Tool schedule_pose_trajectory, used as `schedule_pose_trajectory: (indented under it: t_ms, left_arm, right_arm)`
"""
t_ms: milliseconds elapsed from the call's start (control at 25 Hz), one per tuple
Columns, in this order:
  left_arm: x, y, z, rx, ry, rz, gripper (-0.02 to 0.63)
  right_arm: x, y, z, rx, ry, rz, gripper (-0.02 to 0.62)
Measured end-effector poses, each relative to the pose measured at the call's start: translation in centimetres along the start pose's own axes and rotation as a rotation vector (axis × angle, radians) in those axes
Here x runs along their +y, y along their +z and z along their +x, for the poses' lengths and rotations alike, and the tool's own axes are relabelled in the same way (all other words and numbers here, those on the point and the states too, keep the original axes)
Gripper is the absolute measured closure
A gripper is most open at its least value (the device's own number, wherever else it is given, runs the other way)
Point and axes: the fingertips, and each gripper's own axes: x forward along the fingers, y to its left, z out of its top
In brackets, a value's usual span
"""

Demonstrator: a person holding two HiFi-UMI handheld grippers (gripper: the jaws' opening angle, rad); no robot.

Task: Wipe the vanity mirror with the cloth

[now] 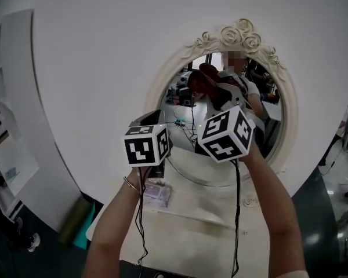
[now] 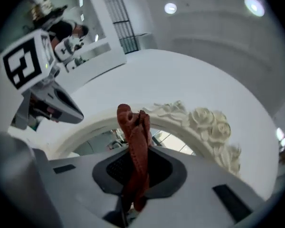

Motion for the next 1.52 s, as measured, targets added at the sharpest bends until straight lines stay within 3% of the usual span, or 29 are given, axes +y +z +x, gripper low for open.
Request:
schedule_pose_trajectory:
  t_ms: [120, 360, 800, 1040, 1520]
  left_arm:
    - [0.8, 1.1, 0.2, -0.008, 0.005, 0.013, 0.601]
    - [1.8, 1.3, 0.1, -0.008, -0.002, 0.017, 0.601]
    - [3.6, -0.6, 1.0, 0.011, 0.007, -0.004, 0.601]
    - [5.3, -6.1, 1.0, 0.089, 0.027, -0.039, 0.601]
    - [8.5, -20.4, -1.0, 0.293, 0.07, -0.124, 0.601]
  right_arm:
    - [-0.4, 1.9, 1.4, 0.012, -0.097, -0.192, 0.535]
    - [-0.7, 2.8, 4.6, 0.082, -0.058, -0.223, 0.535]
    - [3.4, 1.6, 6.7, 0.104, 0.006, -0.271, 0.535]
    - [8.2, 0.1, 6.9, 0.118, 0.098, -0.299, 0.535]
    - [24.9, -7.8, 6.1, 0.143, 0.319, -0.33, 0.535]
